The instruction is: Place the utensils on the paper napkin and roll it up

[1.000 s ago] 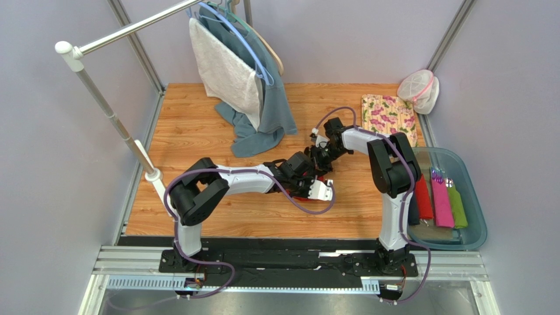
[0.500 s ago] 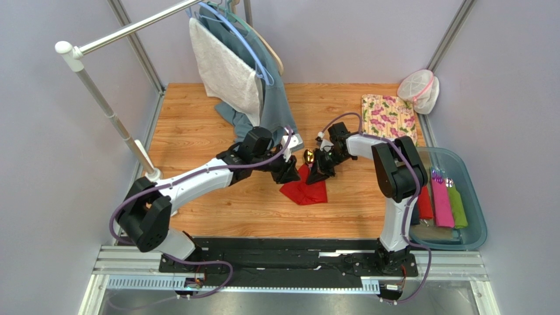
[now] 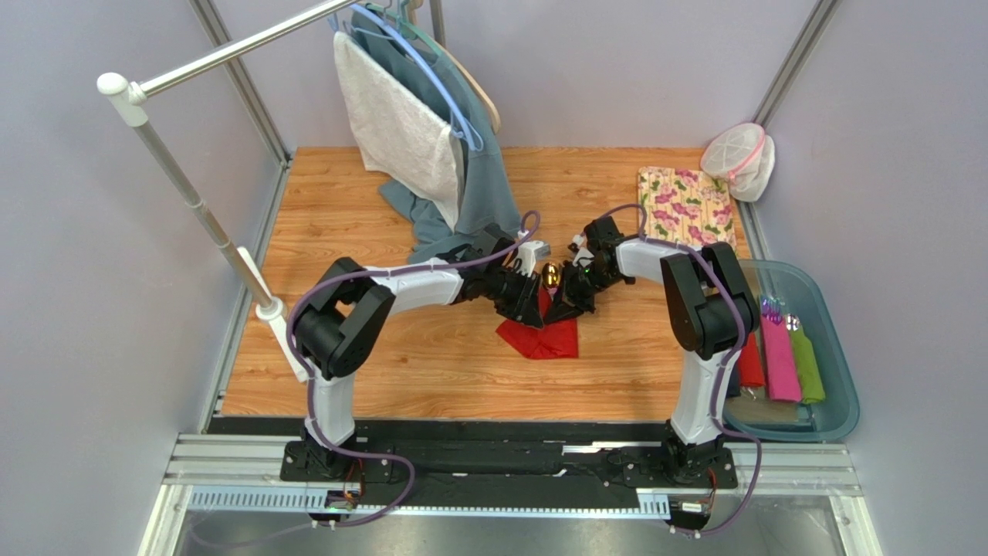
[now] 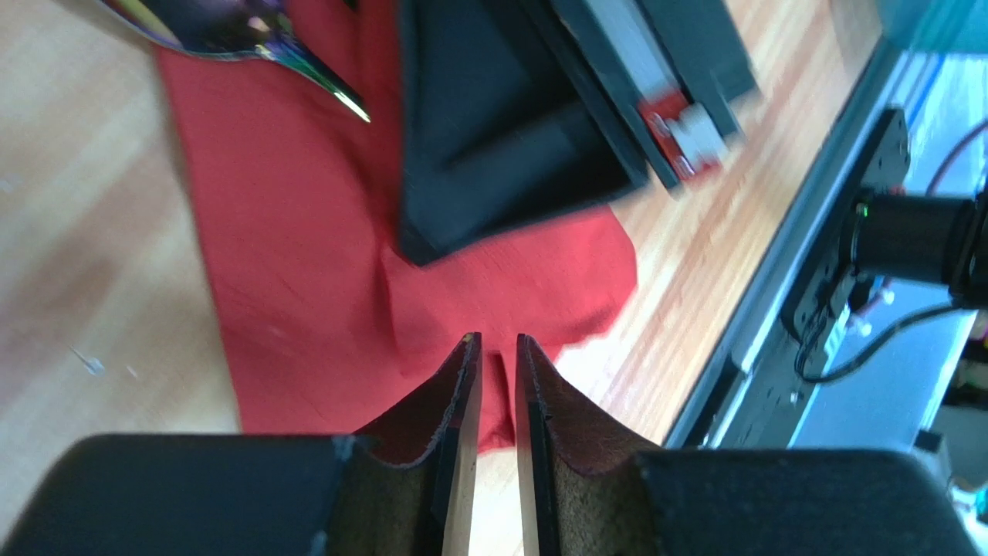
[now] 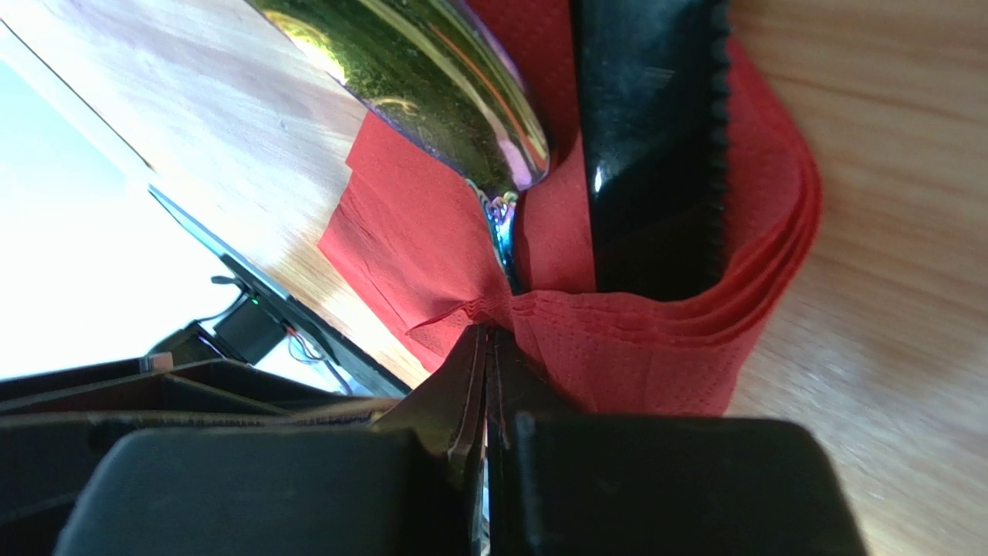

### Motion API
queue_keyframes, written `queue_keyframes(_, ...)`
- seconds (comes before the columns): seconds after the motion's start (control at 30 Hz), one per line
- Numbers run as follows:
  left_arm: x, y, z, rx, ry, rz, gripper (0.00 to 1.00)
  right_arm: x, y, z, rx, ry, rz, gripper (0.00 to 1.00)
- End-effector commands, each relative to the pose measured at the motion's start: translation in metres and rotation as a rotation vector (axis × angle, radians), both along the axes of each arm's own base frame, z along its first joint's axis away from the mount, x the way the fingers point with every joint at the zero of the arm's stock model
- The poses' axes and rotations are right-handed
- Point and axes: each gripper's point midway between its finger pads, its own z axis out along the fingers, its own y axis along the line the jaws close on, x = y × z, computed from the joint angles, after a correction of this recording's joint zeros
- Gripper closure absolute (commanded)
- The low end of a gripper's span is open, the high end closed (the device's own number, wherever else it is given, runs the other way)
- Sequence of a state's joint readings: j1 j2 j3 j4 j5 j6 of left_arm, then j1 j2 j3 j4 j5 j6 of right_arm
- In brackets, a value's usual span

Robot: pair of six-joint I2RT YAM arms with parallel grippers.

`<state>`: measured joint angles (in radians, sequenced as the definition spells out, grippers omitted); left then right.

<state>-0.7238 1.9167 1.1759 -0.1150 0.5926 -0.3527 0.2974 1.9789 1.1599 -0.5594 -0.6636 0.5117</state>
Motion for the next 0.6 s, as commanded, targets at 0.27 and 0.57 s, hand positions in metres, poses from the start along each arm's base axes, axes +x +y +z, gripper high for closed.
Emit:
queue_keyframes(0.27, 0.046, 0.018, -0.018, 0.126, 0.034, 0.111, 0.79, 0.023, -0.040, -0.041, -0.218, -0.019, -0.152, 1.00)
queue_keyframes(0.57, 0.036, 0.007, 0.029, -0.071, -0.036, 0.024, 0.72, 0.036, -0.037, -0.051, -0.219, 0.032, -0.250, 1.00)
